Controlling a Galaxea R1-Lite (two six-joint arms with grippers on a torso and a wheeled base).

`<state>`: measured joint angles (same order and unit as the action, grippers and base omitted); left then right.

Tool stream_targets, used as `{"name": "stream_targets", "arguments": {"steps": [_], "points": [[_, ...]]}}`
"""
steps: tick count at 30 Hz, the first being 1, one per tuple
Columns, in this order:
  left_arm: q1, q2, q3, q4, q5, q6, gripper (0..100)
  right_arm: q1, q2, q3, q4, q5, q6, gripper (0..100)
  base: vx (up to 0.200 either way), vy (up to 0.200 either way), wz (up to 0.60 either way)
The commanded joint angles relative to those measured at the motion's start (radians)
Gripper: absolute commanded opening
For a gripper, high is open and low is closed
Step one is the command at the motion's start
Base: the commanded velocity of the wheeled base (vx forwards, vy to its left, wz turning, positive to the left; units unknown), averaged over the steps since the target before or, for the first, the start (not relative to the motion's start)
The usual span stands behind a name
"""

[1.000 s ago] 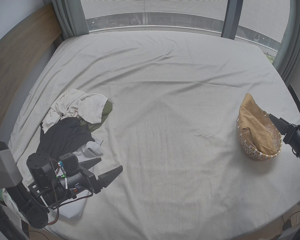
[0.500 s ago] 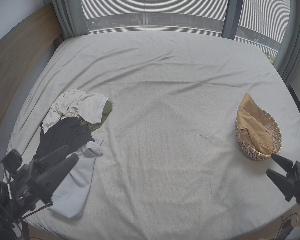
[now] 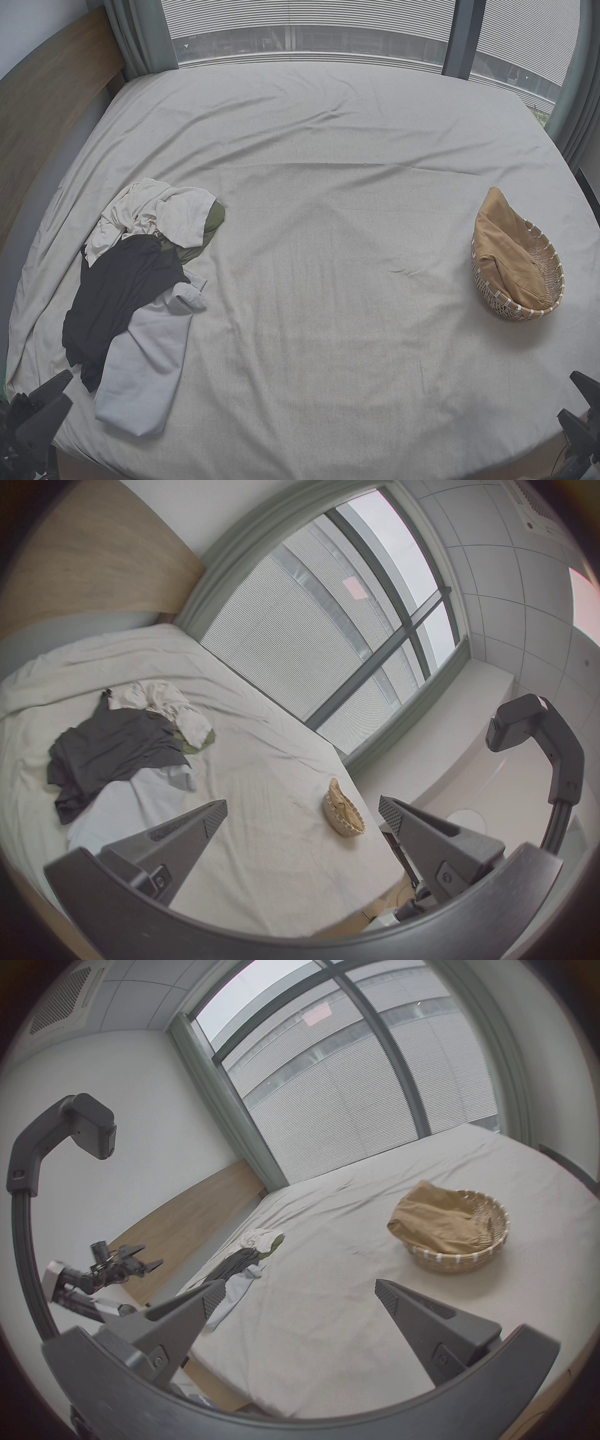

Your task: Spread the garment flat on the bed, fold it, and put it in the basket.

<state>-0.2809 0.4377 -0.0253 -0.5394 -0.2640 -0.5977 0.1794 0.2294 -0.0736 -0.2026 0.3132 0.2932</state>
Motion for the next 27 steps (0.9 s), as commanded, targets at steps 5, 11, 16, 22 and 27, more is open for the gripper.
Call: {"name": "stream_targets", "arguments": {"steps": [5,11,16,22,27], "points": [[0.192,-0.297,0.022,0.205,-0.012,0.141,100,-0.204,-0.159,0.020,0.051,-0.049,-0.088,100,0.000,0.000,0.00],[0.195,-0.343,0.024,0.348,0.092,0.366,100,-0.182,-0.216,0.067,0.161,-0.286,-0.261,100,0.000,0.000,0.00],[0.295,-0.438,0.025,0.486,0.190,0.467,100,-0.179,-0.211,0.066,0.164,-0.441,-0.348,100,0.000,0.000,0.00],[0.284,-0.433,0.025,0.509,0.324,0.547,100,-0.179,-0.211,0.064,0.164,-0.433,-0.348,100,0.000,0.000,0.00],[0.282,-0.433,0.025,0.516,0.310,0.559,100,-0.176,-0.212,0.064,0.166,-0.445,-0.322,100,0.000,0.000,0.00]]}}
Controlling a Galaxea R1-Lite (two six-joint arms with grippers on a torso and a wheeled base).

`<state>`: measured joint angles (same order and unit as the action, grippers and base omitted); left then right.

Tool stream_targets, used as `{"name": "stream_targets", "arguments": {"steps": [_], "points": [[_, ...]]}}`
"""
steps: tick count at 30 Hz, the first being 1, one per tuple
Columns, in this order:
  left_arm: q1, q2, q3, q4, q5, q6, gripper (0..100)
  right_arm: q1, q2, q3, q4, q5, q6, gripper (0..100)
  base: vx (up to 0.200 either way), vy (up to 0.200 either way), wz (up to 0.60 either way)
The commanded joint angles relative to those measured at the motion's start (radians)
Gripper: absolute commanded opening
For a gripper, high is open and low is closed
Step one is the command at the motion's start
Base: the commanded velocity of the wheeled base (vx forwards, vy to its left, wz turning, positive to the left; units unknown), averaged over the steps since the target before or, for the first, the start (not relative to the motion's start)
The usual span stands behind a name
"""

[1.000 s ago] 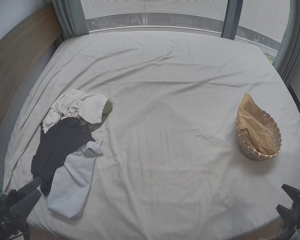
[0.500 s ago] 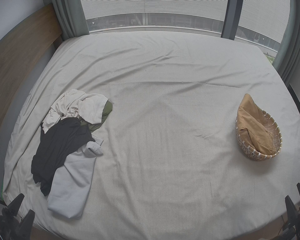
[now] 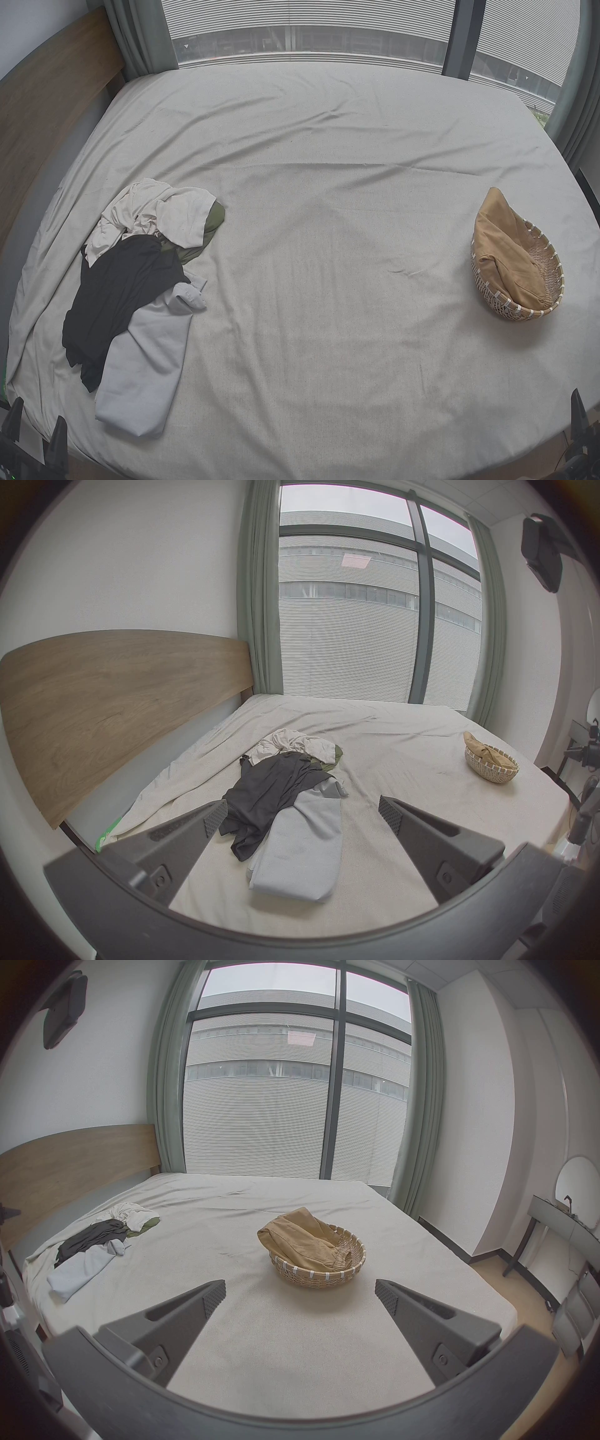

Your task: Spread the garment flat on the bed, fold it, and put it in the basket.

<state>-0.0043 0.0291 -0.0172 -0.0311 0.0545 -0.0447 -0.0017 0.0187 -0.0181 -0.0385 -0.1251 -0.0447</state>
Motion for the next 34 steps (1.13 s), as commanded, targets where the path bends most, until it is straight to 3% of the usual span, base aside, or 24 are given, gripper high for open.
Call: {"name": "stream_targets", "arguments": {"steps": [1,8,12,15,17,18,22,34], "points": [[0.006,-0.025,0.017,0.010,-0.012,0.006,100,0.003,-0.002,0.009,0.002,-0.007,0.025,100,0.000,0.000,0.00],[0.001,-0.025,0.016,0.030,-0.041,0.022,100,0.006,-0.002,0.006,0.022,0.001,0.066,100,0.000,0.000,0.00],[0.004,-0.026,0.017,0.028,-0.038,0.020,100,0.005,-0.003,0.004,0.017,0.058,0.075,100,0.000,0.000,0.00],[0.004,-0.026,0.017,0.028,-0.038,0.022,100,0.002,-0.002,0.018,-0.032,0.070,0.035,100,0.000,0.000,0.00],[0.004,-0.026,0.017,0.028,-0.038,0.025,100,0.000,-0.002,0.018,-0.003,0.165,-0.029,100,0.000,0.000,0.00],[0.004,-0.026,0.017,0.028,-0.038,0.026,100,0.000,-0.002,0.018,0.000,0.177,-0.020,100,0.000,0.000,0.00],[0.003,-0.026,0.017,0.028,-0.038,0.025,100,0.002,-0.005,0.015,0.049,0.104,0.062,100,0.000,0.000,0.00],[0.003,-0.026,0.017,0.030,-0.039,0.037,100,0.005,-0.008,0.018,0.039,0.124,0.049,100,0.000,0.000,0.00]]}}
